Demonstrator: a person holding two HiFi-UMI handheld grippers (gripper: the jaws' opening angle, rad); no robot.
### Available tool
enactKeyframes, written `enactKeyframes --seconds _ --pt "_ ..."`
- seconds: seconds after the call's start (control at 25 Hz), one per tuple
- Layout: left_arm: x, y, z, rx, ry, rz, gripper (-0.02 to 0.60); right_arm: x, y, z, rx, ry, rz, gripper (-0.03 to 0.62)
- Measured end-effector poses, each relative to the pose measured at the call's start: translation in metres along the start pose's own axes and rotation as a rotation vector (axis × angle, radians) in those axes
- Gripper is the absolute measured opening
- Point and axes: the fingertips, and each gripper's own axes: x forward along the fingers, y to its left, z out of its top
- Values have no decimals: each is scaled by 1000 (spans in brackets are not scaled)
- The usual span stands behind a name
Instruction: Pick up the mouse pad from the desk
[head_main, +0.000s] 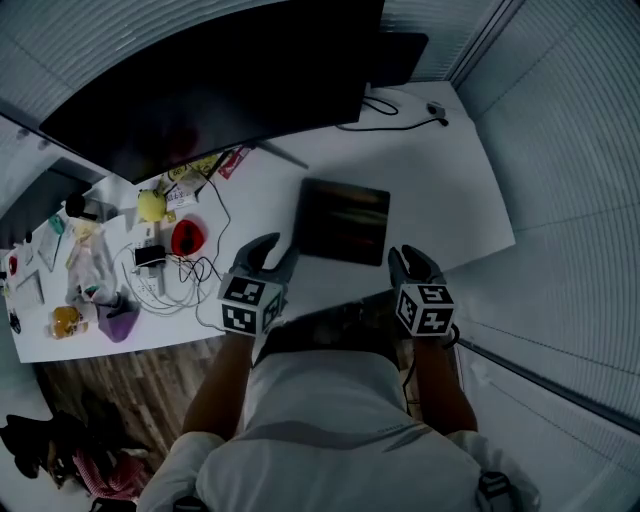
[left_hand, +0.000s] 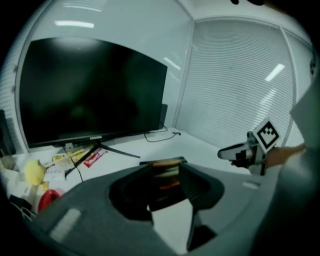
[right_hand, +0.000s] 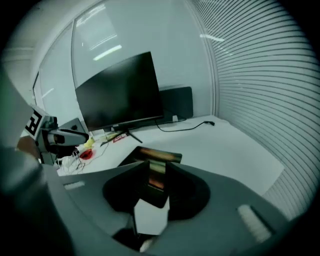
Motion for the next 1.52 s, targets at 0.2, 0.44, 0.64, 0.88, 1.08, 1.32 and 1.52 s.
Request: enactKeyframes --seconds 0.2,0.44,0.64,0.88,1.08,1.32,1.52 --pt "63 6 -41 -39 156 41 254 59 -13 -31 -36 146 48 177" --pt "108 21 -84 -8 311 71 308 102 -5 -73 -80 319 68 293" --pt "129 26 -112 50 441 72 362 116 4 -96 -115 407 45 347" --pt "136 27 -138 40 514 61 393 119 3 -107 -121 427 2 354" --pt "137 22 -138 40 511 63 347 120 8 -103 -123 415 -2 325" --pt "137 9 -139 55 540 60 258 119 23 -106 -156 402 18 190" --pt "137 -9 -139 25 487 38 110 118 32 -105 -149 375 70 104"
